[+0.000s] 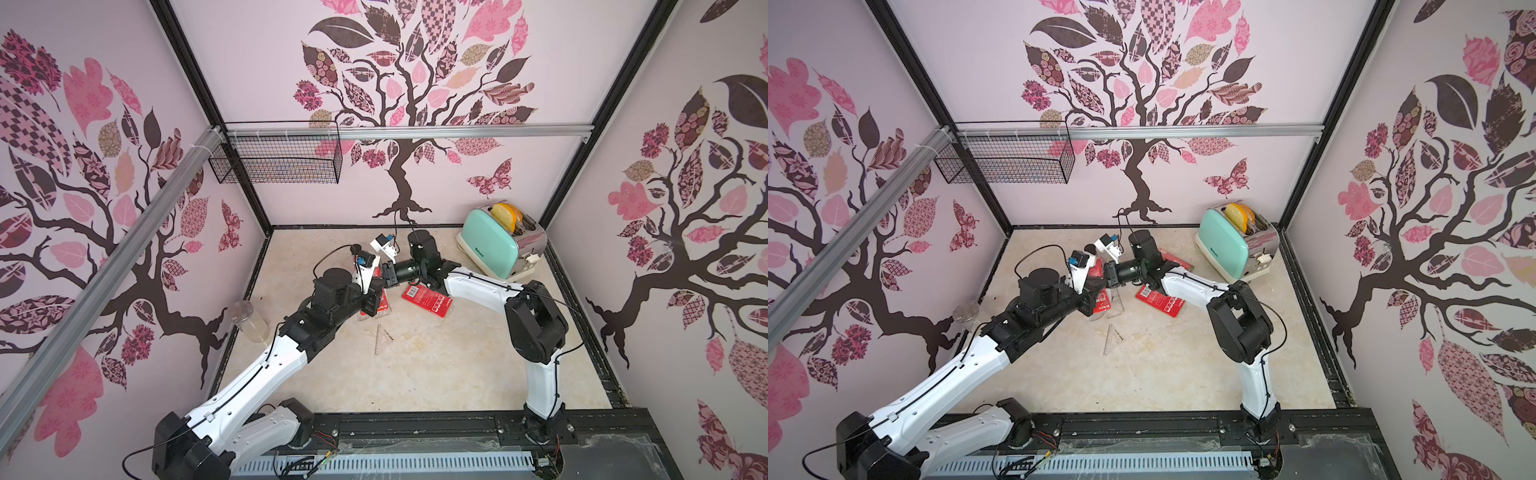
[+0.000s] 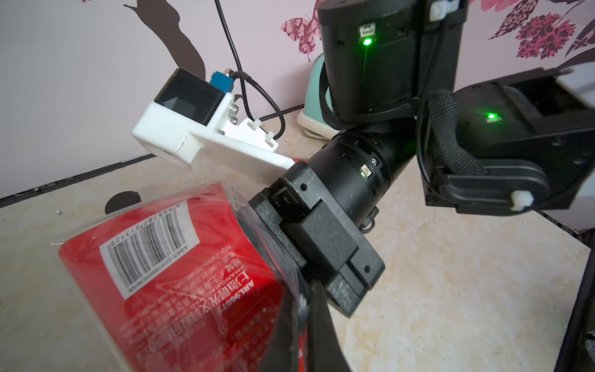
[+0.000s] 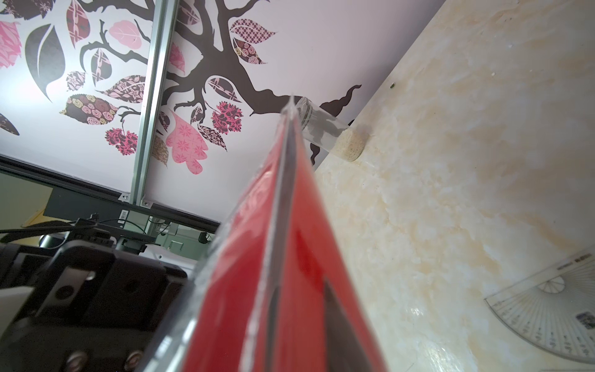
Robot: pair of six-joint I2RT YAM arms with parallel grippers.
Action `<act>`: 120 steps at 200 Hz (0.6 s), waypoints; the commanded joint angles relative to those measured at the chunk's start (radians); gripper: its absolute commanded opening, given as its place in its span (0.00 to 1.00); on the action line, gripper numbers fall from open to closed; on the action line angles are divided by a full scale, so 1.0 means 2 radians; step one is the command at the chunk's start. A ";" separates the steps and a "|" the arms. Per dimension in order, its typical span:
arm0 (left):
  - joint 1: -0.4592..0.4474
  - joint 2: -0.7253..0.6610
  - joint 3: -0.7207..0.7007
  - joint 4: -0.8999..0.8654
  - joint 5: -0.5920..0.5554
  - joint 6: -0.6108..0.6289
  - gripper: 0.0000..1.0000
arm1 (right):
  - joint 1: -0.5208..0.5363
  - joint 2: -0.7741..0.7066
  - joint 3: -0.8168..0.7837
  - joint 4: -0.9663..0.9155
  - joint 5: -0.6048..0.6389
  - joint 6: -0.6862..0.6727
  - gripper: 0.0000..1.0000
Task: Open the ruler set and take out the ruler
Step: Take out the ruler from the ruler set bag.
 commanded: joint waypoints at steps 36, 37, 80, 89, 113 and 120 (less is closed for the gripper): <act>-0.017 0.000 -0.003 0.045 -0.015 0.004 0.00 | -0.007 -0.058 -0.059 0.005 0.058 0.000 0.00; -0.017 0.000 -0.003 0.045 -0.016 0.004 0.00 | -0.007 -0.059 -0.060 0.005 0.060 0.000 0.00; -0.017 0.031 0.000 0.070 -0.051 -0.015 0.00 | -0.011 -0.105 -0.079 -0.056 0.123 -0.034 0.00; -0.017 0.037 0.001 0.073 -0.055 -0.018 0.00 | -0.011 -0.110 -0.080 -0.069 0.132 -0.039 0.00; -0.017 0.048 0.007 0.083 -0.062 -0.025 0.00 | -0.012 -0.125 -0.095 -0.081 0.156 -0.045 0.00; -0.017 0.050 0.008 0.085 -0.065 -0.027 0.00 | -0.012 -0.130 -0.099 -0.084 0.165 -0.047 0.00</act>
